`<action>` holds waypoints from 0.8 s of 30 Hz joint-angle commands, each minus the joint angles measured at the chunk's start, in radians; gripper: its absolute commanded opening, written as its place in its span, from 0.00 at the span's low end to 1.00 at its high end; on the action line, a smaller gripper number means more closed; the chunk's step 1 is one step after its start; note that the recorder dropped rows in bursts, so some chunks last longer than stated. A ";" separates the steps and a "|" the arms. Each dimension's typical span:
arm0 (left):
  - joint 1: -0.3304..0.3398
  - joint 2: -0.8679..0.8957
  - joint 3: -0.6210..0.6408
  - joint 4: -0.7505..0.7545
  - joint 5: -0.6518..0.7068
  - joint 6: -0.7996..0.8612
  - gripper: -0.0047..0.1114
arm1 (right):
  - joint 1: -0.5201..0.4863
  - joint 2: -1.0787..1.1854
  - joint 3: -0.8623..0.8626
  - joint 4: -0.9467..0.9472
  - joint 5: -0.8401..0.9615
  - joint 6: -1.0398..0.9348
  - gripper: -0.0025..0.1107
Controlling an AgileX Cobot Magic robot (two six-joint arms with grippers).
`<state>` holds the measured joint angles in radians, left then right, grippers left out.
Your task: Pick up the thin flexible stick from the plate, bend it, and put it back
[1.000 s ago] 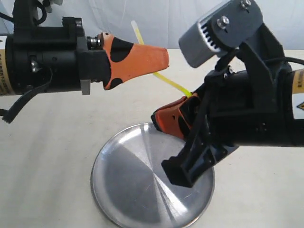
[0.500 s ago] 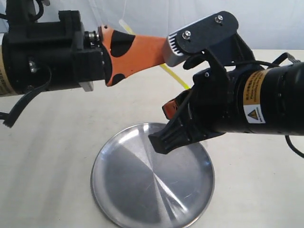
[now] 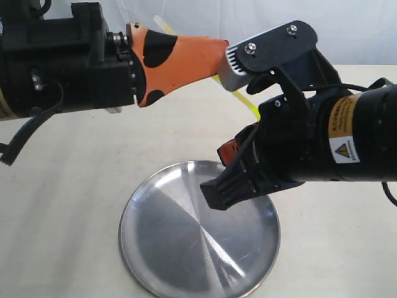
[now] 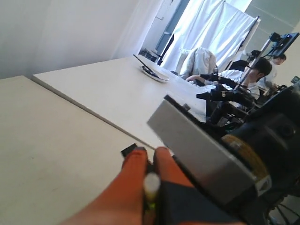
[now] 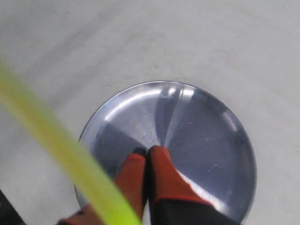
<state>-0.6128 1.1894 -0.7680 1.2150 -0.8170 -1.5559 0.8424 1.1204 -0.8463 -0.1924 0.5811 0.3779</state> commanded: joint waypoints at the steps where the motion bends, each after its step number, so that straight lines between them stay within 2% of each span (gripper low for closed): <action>1: -0.007 -0.007 -0.011 0.122 0.125 -0.013 0.04 | -0.004 -0.099 0.003 0.037 0.018 -0.029 0.02; 6: -0.007 0.003 -0.011 0.144 0.166 -0.013 0.04 | -0.004 -0.128 0.003 0.125 -0.046 -0.037 0.02; 15: -0.007 0.003 -0.011 0.267 0.228 -0.017 0.04 | -0.004 -0.128 0.003 0.332 -0.054 -0.189 0.02; 24: -0.007 0.020 -0.005 0.464 0.272 -0.118 0.04 | -0.004 -0.128 0.003 0.343 -0.096 -0.200 0.02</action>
<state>-0.6218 1.1887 -0.7869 1.5625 -0.6721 -1.6518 0.8424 1.0114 -0.8332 0.1390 0.5494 0.1946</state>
